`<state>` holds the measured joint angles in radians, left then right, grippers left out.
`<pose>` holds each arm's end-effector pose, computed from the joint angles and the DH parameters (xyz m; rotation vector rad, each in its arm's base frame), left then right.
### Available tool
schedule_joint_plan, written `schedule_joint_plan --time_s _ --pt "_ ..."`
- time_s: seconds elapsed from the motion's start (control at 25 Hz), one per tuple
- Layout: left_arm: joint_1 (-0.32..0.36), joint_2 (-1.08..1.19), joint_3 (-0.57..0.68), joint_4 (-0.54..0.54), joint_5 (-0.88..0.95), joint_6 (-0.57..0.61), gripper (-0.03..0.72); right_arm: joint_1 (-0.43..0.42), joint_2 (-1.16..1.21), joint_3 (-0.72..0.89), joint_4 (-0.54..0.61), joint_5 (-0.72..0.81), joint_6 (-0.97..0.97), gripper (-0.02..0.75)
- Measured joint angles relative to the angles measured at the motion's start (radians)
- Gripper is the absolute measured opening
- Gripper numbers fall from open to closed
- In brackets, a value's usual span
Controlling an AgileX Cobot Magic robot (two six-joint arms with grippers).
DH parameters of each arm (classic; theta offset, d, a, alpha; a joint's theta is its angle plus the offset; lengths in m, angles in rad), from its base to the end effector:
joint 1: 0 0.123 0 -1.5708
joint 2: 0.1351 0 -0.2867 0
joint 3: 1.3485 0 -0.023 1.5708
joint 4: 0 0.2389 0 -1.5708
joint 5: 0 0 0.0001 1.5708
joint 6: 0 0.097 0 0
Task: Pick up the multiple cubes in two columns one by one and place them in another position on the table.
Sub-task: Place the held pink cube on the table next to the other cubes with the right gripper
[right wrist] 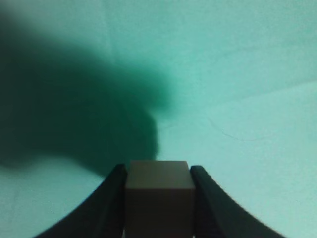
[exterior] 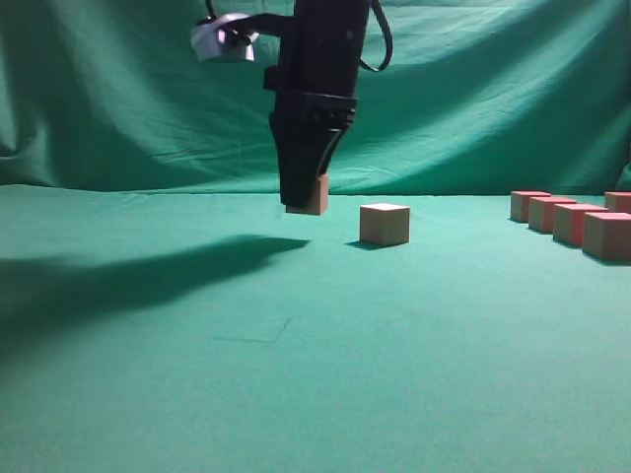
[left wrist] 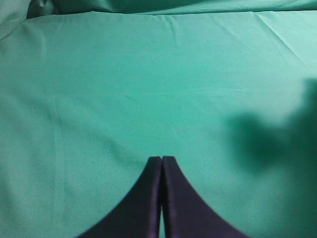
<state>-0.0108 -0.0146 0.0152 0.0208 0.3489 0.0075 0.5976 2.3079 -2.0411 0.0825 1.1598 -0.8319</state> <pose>0.0451 0.0002 0.1758 0.0297 1.8328 0.0179 0.3934 0.2766 0.1932 -1.8752 2.2144 0.0751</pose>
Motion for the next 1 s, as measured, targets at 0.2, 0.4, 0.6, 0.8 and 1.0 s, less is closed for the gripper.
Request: schedule_joint_plan --time_s 0.2,0.4,0.6,0.8,1.0 --pt "0.000 0.000 0.000 0.000 0.000 0.000 0.000 -0.023 0.021 0.000 -0.004 -0.026 -0.009 0.260" --pt "0.000 0.000 0.000 0.000 0.000 0.000 0.000 -0.038 0.036 0.000 0.012 -0.036 -0.024 0.260" --pt "0.000 0.000 0.000 0.000 0.000 0.000 0.000 -0.049 0.038 0.000 0.026 -0.045 -0.040 0.260" --pt "0.000 0.000 0.000 0.000 0.000 0.000 0.000 -0.059 0.038 0.000 0.033 -0.051 -0.042 0.260" --pt "0.000 0.000 0.000 0.000 0.000 0.000 0.000 -0.060 0.038 0.000 0.033 -0.051 -0.042 0.260"
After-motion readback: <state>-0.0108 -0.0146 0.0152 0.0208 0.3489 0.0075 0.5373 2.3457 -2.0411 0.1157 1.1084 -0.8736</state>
